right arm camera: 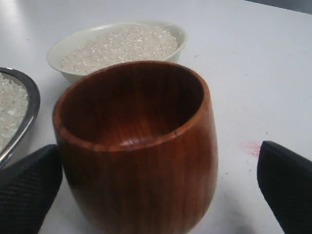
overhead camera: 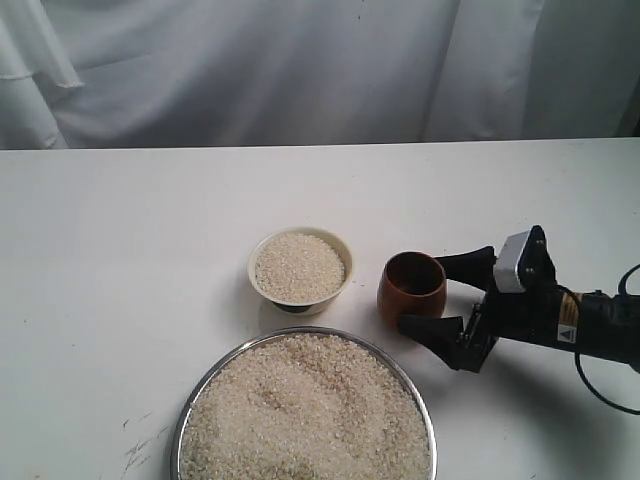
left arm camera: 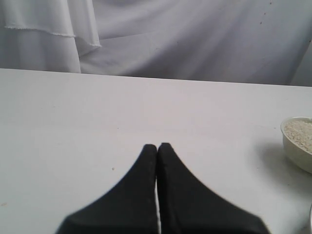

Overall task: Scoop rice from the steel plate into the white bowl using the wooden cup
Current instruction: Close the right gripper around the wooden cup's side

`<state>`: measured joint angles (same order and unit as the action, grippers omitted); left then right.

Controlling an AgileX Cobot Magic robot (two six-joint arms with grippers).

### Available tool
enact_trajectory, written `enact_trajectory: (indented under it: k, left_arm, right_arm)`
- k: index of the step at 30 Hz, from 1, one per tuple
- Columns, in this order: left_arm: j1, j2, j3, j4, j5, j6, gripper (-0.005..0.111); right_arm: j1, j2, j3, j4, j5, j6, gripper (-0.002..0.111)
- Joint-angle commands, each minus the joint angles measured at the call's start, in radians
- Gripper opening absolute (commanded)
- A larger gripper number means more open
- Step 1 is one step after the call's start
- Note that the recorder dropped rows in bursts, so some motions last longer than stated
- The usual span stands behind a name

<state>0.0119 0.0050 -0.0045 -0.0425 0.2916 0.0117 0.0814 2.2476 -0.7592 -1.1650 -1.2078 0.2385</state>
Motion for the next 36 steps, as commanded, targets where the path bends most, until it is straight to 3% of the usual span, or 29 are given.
enact_trajectory:
  k: [1, 16, 19, 23, 26, 36]
  left_arm:
    - [-0.002, -0.005, 0.005, -0.001, -0.006, -0.003, 0.000]
    - [-0.002, -0.005, 0.005, -0.001, -0.006, -0.003, 0.000]
    - [-0.002, -0.005, 0.005, -0.001, -0.006, -0.003, 0.000]
    - [-0.002, -0.005, 0.005, -0.001, -0.006, -0.003, 0.000]
    - [-0.002, -0.005, 0.005, -0.001, -0.006, -0.003, 0.000]
    - [-0.002, -0.005, 0.005, -0.001, -0.006, -0.003, 0.000]
  right_arm:
    - [0.026, 0.041, -0.021, 0.035, -0.013, 0.005, 0.102]
    - [0.058, 0.048, -0.037, 0.075, -0.013, 0.030, 0.094]
    - [0.058, 0.048, -0.037, 0.064, -0.013, 0.023, 0.080]
    - [0.058, 0.044, -0.037, 0.002, -0.013, 0.003, 0.049]
    - [0.058, 0.041, -0.037, -0.016, -0.013, -0.004, 0.033]
    - [0.058, -0.003, -0.037, -0.027, -0.013, 0.095, 0.012]
